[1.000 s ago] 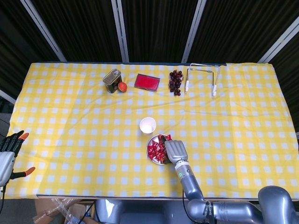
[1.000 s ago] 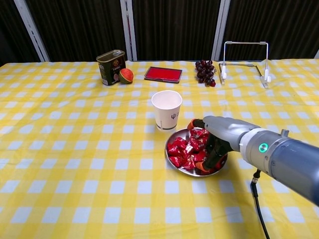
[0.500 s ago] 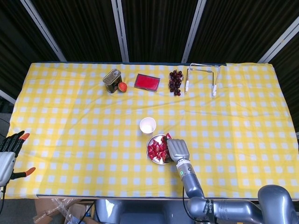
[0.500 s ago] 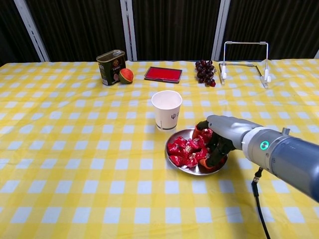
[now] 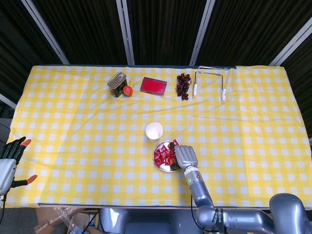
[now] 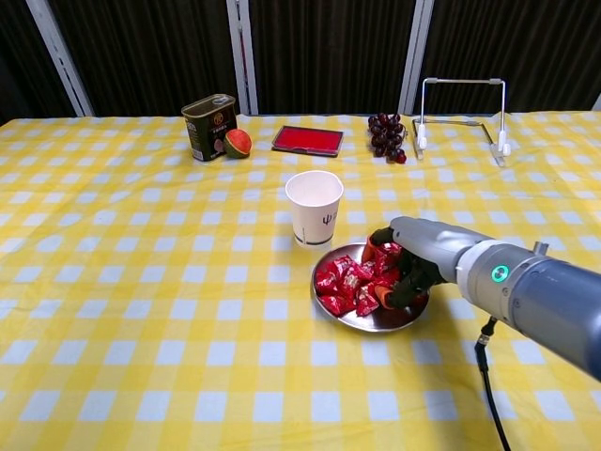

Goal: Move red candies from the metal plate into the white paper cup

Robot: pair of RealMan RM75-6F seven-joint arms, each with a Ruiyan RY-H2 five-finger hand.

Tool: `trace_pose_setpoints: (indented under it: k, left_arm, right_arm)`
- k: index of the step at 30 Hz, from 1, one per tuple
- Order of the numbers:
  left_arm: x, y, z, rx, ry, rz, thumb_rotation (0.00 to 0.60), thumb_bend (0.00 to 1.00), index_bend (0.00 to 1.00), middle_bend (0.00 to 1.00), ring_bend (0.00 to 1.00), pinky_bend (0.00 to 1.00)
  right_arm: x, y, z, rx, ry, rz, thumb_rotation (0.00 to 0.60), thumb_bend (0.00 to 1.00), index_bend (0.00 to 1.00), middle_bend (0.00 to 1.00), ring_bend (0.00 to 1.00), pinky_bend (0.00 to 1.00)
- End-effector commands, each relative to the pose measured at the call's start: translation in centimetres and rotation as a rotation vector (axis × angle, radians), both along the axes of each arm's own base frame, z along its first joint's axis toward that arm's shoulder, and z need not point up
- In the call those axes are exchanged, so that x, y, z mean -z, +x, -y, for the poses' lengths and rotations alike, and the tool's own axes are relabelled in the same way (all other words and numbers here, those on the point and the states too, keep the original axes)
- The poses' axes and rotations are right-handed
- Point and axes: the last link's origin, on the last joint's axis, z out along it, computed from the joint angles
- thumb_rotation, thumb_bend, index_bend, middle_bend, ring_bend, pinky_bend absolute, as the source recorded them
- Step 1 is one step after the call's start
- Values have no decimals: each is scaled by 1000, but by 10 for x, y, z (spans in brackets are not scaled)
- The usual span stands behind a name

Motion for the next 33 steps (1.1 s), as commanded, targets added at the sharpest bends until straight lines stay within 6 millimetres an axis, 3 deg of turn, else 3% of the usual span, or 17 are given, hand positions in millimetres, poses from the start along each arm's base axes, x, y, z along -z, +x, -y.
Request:
trace_pose_setpoints:
  k: [1,18,33]
  left_arm:
    - [0,0,0,0,-1,1,600,19,0,0,0,0]
    - [0,0,0,0,1,-1,600,19,0,0,0,0]
    - [-1,-1,-1,-10,4,10,600,19,0,0,0,0]
  right_arm:
    - [0,2,0,-6,-5,12,600,603,681,865,931,1000]
    - [-3,6,6,-22,-47,53,600,603,683,865,931,1000]
    - [-46,49,20,-117,-127,84,600,603,683,865,931,1000]
